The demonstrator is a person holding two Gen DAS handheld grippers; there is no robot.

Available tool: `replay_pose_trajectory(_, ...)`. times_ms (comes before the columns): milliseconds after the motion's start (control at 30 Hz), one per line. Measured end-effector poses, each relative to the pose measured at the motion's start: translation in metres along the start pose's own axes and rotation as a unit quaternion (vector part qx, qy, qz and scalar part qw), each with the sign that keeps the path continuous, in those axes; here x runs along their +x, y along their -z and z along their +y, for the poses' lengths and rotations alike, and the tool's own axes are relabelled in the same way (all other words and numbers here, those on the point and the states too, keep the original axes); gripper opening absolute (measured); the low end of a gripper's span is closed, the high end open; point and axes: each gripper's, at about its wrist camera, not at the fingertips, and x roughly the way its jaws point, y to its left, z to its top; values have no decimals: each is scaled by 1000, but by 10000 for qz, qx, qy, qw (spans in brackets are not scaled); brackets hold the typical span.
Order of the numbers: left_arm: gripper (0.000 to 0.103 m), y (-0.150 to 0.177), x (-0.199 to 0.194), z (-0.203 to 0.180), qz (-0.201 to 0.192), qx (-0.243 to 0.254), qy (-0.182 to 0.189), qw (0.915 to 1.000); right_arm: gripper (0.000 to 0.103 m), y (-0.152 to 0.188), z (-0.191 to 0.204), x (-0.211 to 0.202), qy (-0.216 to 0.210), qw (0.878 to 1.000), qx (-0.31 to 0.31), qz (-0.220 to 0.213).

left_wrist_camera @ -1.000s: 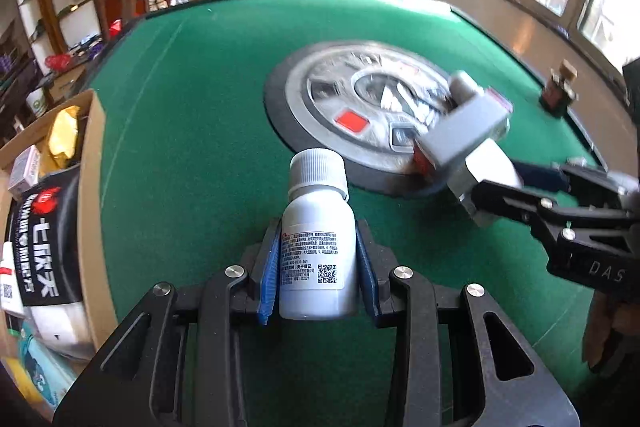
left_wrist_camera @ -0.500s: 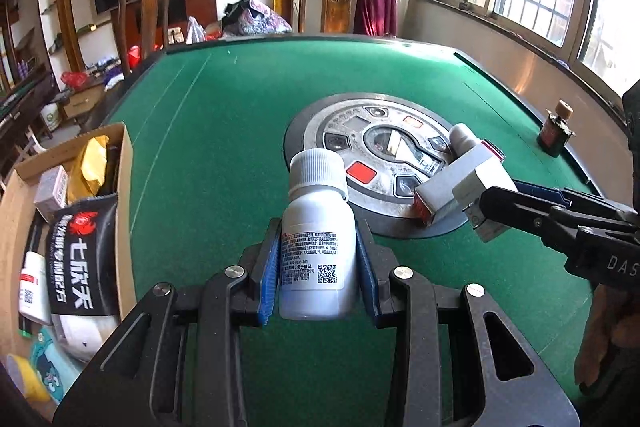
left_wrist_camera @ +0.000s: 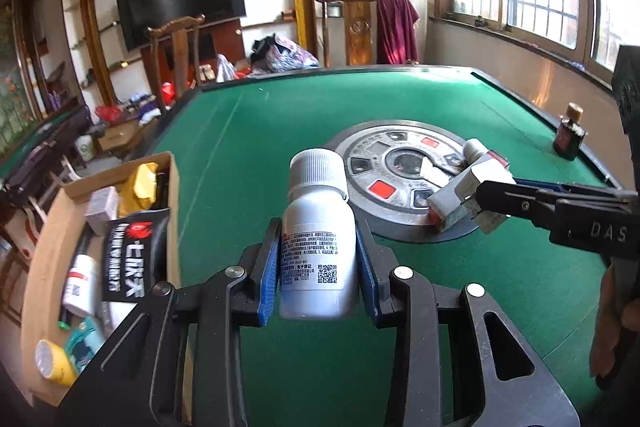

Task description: Organize objects

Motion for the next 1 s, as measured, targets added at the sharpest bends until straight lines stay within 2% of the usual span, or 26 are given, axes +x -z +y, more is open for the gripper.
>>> replay_pose_trajectory(233,34,8,-1,-1,-74,86,-197,9997,51,-1,5,0,12,10000,-85,5)
replay_pose_trajectory(1000,34,12,5,-10,-16,162,-174,9997,51,3,11,7,-33,9999,-97,102)
